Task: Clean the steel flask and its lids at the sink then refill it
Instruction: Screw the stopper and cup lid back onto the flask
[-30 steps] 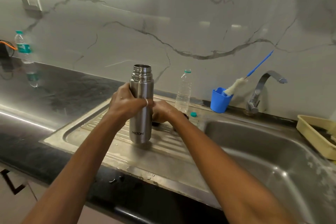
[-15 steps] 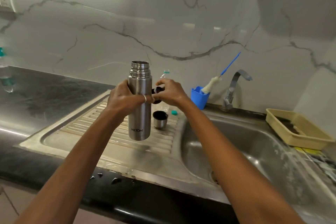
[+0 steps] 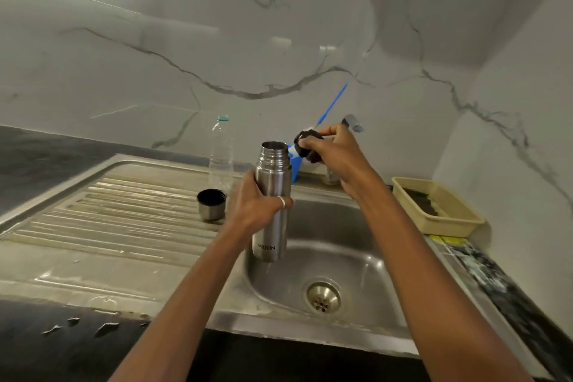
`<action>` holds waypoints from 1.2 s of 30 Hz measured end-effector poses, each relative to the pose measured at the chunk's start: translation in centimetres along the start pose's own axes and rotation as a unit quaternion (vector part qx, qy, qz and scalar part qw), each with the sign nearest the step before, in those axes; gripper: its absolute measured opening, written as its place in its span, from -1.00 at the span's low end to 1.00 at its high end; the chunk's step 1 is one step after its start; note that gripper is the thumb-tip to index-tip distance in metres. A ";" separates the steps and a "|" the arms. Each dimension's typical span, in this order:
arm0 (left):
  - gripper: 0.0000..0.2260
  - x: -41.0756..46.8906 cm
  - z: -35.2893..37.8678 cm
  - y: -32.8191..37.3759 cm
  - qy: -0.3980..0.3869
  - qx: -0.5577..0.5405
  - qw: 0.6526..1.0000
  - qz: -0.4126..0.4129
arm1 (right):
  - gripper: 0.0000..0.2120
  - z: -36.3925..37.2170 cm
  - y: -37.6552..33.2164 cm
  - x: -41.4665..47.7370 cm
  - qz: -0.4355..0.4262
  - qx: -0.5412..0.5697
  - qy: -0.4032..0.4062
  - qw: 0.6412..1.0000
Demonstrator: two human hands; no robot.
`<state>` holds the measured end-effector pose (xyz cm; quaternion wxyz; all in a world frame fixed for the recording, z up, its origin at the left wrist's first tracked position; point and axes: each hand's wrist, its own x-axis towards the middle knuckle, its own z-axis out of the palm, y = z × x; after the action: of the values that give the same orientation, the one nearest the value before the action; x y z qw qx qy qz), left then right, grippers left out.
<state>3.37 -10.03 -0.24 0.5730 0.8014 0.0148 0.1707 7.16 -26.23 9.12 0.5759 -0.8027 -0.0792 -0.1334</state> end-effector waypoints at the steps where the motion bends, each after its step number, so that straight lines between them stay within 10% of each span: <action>1: -0.43 0.1 0.9 -0.3 -0.005 -0.003 1.000 -0.001 | -0.63 -0.3 0.3 -0.1 -0.002 0.011 0.009 1.000; 20: -0.45 0.1 5.7 -4.4 -0.032 0.073 0.997 -0.010 | -0.61 0.0 3.6 0.0 -0.056 -0.083 -0.109 0.989; 36: -0.42 0.1 6.5 -5.8 -0.055 0.071 0.996 -0.018 | -0.47 -0.2 0.1 0.5 -0.038 -0.389 -0.306 0.868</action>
<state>6.34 -13.97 -7.44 0.5174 0.8480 0.0096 0.1142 7.62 -26.48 9.27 0.1588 -0.9586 -0.2235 0.0773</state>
